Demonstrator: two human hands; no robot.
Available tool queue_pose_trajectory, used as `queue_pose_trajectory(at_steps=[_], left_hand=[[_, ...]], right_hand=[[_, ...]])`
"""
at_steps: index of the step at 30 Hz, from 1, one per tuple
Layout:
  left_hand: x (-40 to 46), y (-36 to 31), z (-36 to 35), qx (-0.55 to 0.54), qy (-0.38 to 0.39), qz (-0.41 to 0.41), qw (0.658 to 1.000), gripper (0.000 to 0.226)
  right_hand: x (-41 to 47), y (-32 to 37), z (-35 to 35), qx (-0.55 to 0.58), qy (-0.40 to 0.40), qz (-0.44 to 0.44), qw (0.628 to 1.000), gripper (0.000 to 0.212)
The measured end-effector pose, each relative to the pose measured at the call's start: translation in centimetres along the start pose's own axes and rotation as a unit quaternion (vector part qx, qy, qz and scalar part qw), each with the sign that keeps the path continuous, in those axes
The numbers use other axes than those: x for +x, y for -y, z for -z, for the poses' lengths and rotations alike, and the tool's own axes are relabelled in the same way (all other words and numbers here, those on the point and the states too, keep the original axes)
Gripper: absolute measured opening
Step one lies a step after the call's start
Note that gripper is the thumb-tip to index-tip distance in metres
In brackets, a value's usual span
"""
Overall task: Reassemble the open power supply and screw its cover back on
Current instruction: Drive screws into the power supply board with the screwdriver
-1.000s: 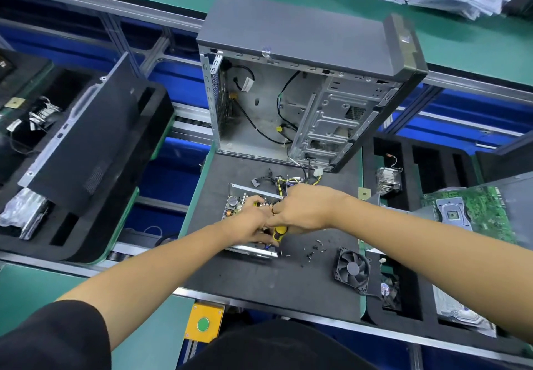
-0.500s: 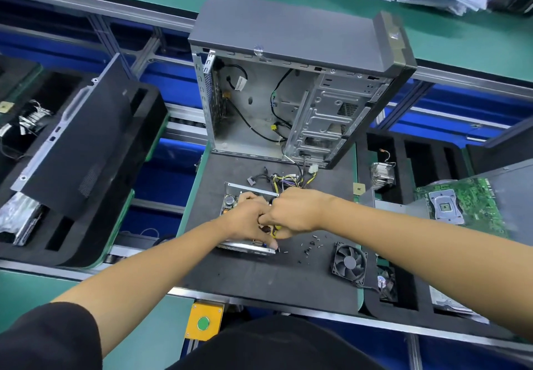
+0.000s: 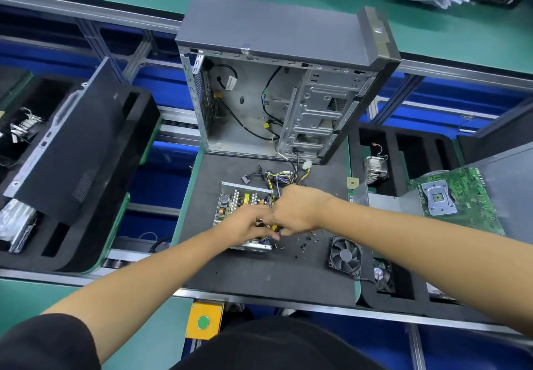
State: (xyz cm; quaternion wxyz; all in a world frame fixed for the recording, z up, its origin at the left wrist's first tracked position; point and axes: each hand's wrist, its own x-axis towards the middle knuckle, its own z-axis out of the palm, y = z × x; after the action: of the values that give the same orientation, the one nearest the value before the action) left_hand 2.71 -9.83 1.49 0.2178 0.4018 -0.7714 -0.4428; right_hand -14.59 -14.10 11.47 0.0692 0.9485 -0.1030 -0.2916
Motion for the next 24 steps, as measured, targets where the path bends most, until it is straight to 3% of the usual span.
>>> queue_pose_trajectory(at_steps=[6,9,13,17,24], left_hand=[[-0.1,0.2,-0.4,0.037,-0.052,0.013,0.998,0.043],[-0.1,0.3,-0.4,0.039,-0.055,-0.005,0.998,0.032],[-0.4,0.0,-0.1,0.016,-0.042,-0.008,0.999,0.028],[-0.5,0.1,0.2,0.017,-0.014,0.007,1.0,0.024],[-0.7,0.3,-0.2,0.056,-0.039,-0.005,0.998,0.023]], right_hand=[[0.6,0.9,-0.2,0.085,0.014,-0.145,0.986,0.039],[0.5,1.6,-0.2,0.14,0.041,-0.199,0.969,0.037],[0.0,0.5,-0.1,0.049,-0.013,-0.12,0.992,0.048],[-0.2,0.3,0.0,-0.024,-0.044,0.01,0.999,0.035],[0.5,1.8,0.7,0.055,-0.006,-0.148,0.987,0.036]])
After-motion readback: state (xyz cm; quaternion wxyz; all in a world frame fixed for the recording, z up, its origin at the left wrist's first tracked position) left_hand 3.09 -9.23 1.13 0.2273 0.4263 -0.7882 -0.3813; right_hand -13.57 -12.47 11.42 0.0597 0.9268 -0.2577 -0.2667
